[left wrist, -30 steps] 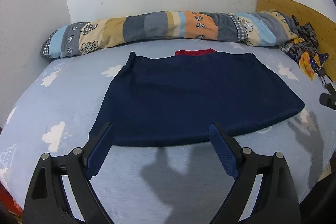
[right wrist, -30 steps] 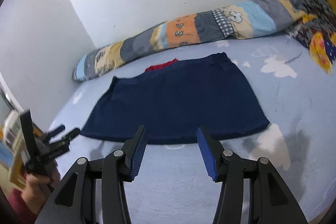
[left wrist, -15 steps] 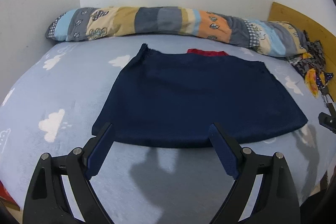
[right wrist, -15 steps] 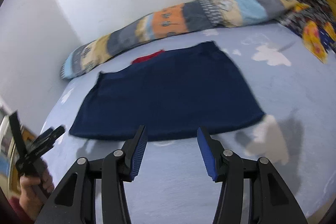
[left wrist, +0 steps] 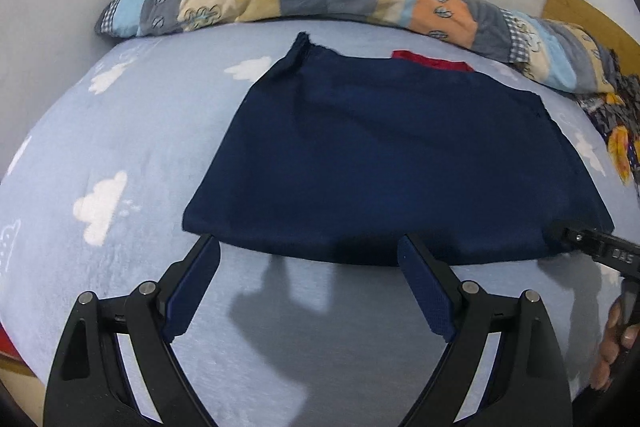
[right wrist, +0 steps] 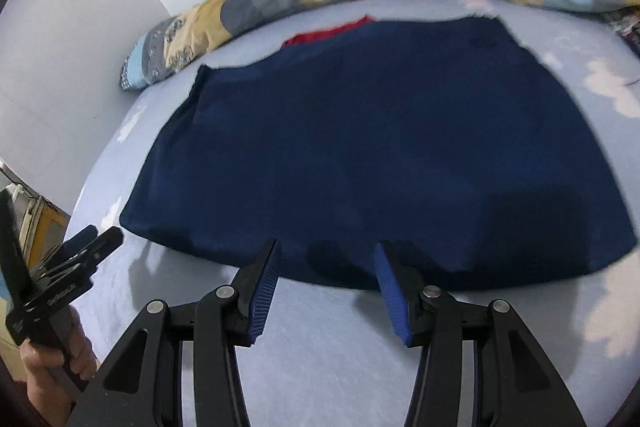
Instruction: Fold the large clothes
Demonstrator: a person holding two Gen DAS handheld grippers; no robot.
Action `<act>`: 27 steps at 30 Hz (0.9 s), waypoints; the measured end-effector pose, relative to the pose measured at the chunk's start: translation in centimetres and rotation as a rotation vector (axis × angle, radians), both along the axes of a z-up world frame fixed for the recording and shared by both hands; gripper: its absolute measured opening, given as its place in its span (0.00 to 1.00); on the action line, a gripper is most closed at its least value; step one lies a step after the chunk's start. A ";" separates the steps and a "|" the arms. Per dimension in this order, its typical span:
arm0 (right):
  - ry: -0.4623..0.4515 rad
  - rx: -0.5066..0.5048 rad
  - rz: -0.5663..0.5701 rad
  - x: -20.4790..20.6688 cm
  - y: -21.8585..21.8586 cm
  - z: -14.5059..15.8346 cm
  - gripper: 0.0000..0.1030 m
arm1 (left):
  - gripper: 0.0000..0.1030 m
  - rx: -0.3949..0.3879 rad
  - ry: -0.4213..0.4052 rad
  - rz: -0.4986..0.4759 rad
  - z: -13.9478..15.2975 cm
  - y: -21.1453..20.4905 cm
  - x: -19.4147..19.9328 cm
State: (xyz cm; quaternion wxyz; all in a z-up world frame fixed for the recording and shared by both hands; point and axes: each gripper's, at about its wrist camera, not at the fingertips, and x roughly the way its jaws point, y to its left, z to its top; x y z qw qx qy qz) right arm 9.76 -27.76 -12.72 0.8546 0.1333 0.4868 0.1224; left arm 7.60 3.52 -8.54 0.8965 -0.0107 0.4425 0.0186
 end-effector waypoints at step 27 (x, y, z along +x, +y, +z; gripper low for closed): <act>0.137 0.365 -0.560 -5.5 -20.7 -1.1 0.50 | 0.89 -0.034 0.031 -0.047 -0.6 -3.9 1.1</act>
